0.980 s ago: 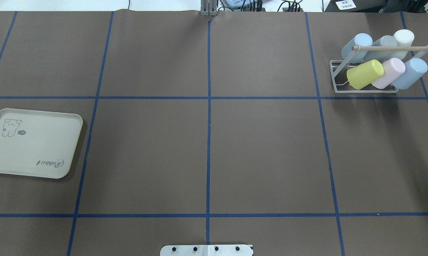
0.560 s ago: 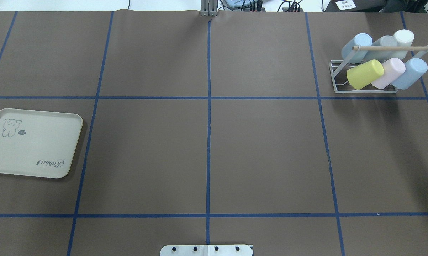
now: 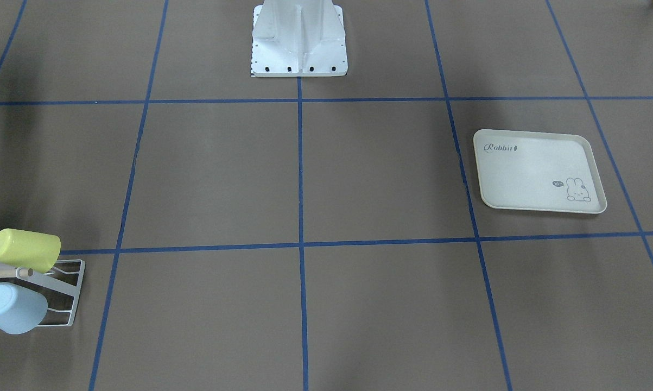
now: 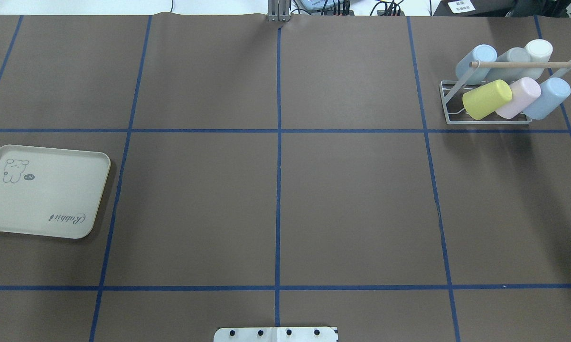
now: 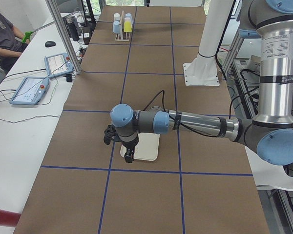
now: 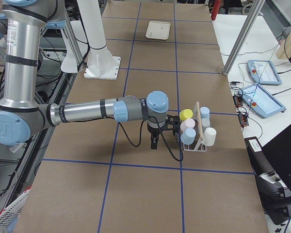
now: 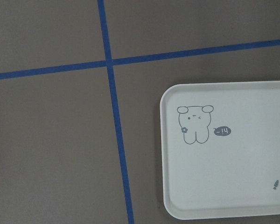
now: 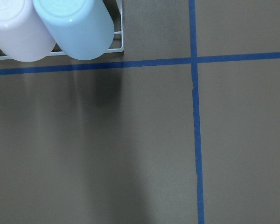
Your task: Transfer IKEA cup to right arm and place on rack
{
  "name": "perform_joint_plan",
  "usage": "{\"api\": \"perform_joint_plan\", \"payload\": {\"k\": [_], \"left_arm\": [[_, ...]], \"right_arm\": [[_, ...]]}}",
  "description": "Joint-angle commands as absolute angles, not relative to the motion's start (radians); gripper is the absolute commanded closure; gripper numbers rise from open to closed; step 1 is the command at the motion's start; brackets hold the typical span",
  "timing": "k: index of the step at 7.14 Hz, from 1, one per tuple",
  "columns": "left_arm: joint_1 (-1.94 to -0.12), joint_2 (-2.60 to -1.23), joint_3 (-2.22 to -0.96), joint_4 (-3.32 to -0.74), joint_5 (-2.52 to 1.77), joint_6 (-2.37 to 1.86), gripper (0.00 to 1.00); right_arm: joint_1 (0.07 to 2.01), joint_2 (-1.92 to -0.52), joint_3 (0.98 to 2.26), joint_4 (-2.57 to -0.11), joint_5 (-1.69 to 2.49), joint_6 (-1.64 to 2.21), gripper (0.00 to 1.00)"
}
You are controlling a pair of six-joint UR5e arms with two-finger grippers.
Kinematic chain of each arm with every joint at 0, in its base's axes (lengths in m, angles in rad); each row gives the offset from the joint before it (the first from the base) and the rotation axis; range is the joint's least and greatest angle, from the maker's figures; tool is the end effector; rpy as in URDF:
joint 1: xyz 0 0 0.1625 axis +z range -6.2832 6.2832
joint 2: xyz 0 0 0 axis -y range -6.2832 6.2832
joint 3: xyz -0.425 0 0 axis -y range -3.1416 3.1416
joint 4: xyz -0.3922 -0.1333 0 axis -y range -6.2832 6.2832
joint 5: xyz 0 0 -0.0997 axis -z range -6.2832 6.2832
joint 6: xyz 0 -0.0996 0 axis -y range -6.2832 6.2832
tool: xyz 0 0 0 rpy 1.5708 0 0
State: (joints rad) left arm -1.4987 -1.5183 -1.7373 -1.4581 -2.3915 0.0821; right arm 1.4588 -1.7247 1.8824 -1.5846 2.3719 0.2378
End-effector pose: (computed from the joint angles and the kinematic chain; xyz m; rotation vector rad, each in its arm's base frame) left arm -0.0266 -0.4703 0.6101 0.0054 0.8215 0.1460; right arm 0.0132 -0.4350 0.5752 -0.0051 -0.8112 0.0612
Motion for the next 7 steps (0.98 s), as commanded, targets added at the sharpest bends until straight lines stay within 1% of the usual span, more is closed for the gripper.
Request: {"api": "perform_joint_plan", "payload": {"k": [1,7], "left_arm": [[-1.534,-1.541,-1.709,-1.451,-2.387,0.141,0.00],[-1.552,-1.552,-1.721,-1.450,-2.387,0.141,0.00]], "right_arm": [[1.459,-1.720,1.884,-1.585,2.370,0.236,0.01],[1.440,-1.727,1.905,-1.591,2.330,0.236,0.01]]}}
